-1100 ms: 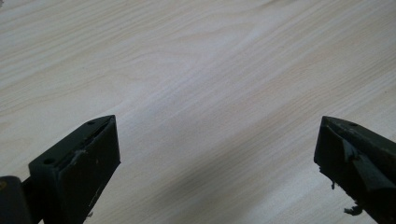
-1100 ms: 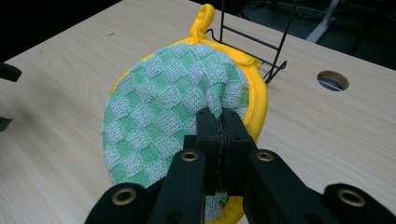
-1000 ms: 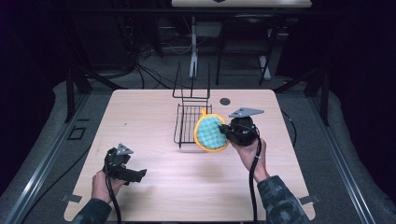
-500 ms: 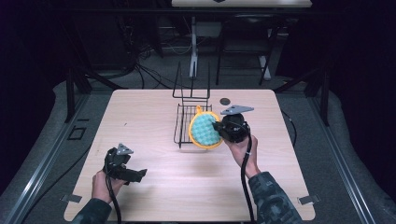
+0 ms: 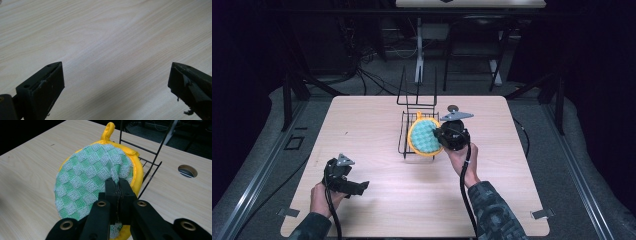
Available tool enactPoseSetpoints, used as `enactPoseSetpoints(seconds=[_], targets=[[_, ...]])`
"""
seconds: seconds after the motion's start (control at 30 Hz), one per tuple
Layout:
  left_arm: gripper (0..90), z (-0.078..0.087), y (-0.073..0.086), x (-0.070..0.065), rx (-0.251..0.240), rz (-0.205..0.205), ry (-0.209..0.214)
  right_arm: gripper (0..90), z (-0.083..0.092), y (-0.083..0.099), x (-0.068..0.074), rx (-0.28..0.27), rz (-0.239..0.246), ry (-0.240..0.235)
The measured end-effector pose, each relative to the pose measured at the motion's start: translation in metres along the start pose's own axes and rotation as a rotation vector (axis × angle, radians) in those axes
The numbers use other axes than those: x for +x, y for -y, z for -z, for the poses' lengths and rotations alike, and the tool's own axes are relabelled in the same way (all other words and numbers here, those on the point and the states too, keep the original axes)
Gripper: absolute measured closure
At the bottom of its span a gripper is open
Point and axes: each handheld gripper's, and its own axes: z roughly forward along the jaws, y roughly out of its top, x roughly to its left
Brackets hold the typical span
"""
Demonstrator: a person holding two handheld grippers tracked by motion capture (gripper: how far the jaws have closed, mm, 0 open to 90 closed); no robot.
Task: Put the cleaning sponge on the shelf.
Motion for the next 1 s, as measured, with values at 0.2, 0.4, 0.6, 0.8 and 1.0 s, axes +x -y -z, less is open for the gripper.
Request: enactPoseSetpoints(seconds=[0.2, 0.4, 0.6, 0.8, 1.0], targets=[[0.8, 0.000, 0.000, 0.000, 0.001, 0.000, 0.000, 88.2, -0.008, -0.001, 0.001, -0.011, -0.017, 0.023], [0.9, 0.000, 0.000, 0.000, 0.005, -0.002, 0.005, 88.1, -0.015, -0.002, 0.004, -0.024, -0.008, 0.045], [1.2, -0.001, 0.000, 0.000, 0.010, -0.003, 0.006, 88.0, -0.025, -0.002, 0.005, -0.016, -0.018, 0.051], [1.2, -0.002, 0.000, -0.001, 0.019, -0.005, 0.008, 87.9, -0.034, 0.000, 0.005, -0.025, -0.056, 0.056], [1.2, -0.001, 0.000, 0.000, 0.008, -0.002, 0.007, 87.7, -0.040, 0.000, 0.006, -0.033, -0.061, 0.077]])
